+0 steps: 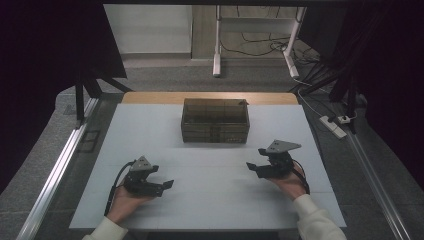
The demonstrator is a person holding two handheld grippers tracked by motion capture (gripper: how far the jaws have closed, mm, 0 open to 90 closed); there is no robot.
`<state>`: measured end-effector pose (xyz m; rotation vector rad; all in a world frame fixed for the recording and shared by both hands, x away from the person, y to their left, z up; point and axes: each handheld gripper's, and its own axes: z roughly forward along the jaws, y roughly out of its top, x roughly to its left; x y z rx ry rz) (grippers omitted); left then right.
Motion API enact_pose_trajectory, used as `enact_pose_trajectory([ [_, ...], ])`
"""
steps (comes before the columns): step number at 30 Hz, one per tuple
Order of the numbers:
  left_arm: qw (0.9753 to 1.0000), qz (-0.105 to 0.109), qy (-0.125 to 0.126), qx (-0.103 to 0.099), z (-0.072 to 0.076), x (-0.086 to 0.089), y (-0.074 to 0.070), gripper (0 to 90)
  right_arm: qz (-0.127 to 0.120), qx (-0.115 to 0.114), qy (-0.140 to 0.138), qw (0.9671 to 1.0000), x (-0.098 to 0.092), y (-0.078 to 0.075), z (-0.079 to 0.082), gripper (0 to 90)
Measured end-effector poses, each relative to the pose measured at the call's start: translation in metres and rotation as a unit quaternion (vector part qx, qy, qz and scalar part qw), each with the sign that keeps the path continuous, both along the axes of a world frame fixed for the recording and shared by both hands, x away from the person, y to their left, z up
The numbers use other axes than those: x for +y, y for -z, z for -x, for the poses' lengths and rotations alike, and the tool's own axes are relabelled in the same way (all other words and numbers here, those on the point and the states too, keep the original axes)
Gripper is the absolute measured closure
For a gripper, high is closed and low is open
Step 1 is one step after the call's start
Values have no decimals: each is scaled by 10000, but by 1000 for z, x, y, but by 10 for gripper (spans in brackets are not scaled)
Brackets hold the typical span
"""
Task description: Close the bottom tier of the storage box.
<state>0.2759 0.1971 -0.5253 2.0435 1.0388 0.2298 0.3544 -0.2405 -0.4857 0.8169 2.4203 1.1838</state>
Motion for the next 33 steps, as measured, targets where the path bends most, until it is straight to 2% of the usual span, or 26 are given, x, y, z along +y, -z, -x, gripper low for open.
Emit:
enact_pose_trajectory([
  [24, 10000, 39, -28, -25, 0, 1, -1, 151, -78, -45, 420, 9991, -61, 9, 37, 262],
  [33, 10000, 48, -19, -17, 0, 0, -1, 152, -93, -53, 542, 9985, -73, 13, 41, 260],
])
